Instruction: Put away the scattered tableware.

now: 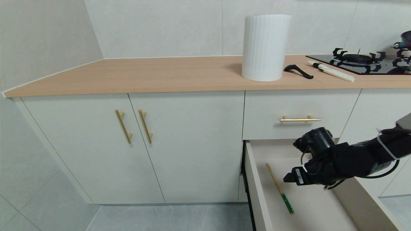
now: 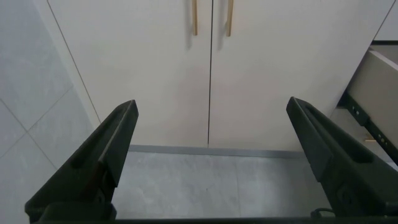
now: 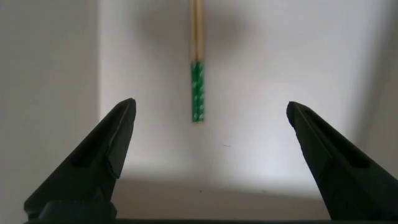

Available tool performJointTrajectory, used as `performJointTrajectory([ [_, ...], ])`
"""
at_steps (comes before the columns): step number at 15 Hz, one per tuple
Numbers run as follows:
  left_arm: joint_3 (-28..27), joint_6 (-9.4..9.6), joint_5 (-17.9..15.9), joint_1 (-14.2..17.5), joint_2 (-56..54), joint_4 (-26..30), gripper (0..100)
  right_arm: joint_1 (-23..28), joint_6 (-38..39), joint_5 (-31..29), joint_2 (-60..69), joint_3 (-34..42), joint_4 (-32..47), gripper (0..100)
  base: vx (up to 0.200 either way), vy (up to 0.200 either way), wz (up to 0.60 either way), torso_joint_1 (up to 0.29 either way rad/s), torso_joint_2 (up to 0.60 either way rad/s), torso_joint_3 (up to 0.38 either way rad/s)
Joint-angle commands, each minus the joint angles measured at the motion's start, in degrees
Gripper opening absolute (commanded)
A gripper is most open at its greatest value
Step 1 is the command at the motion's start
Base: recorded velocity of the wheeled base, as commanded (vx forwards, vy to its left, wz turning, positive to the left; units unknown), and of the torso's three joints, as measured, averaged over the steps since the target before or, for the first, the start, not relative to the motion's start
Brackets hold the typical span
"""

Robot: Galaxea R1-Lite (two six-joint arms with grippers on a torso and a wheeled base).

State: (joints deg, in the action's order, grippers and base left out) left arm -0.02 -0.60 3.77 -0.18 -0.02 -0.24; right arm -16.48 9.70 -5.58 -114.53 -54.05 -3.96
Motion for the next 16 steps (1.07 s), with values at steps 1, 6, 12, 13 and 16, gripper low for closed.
performJointTrajectory([
  [1, 0.0, -0.02, 0.0, 0.0, 0.0, 0.0, 100, 1.6, -1.0, 0.0, 9.7, 1.1, -0.1, 100, 0.0, 0.0, 0.0, 0.0, 0.0, 0.0],
  [6, 0.0, -0.02, 0.0, 0.0, 0.0, 0.0, 100, 2.4, -2.7, 0.0, 15.8, 2.1, -0.3, 100, 0.0, 0.0, 0.0, 0.0, 0.0, 0.0],
  [12, 0.0, -0.02, 0.1, 0.0, 0.0, 0.0, 100, 2.3, -2.8, 0.0, 16.4, 2.5, -0.3, 100, 0.0, 0.0, 0.0, 0.061, -0.23, -0.194],
  [13, 0.0, -0.02, 0.0, 0.0, 0.0, 0.0, 100, 2.3, -2.8, 0.0, 16.5, 2.5, -0.3, 100, 0.0, 0.0, 0.0, 0.188, -0.58, -0.3],
  [16, 0.0, -0.02, 0.1, 0.0, 0.0, 0.0, 100, 2.2, -2.8, 0.0, 16.6, 2.7, -0.4, 100, 0.0, 0.0, 0.0, 0.167, -0.49, -0.287],
])
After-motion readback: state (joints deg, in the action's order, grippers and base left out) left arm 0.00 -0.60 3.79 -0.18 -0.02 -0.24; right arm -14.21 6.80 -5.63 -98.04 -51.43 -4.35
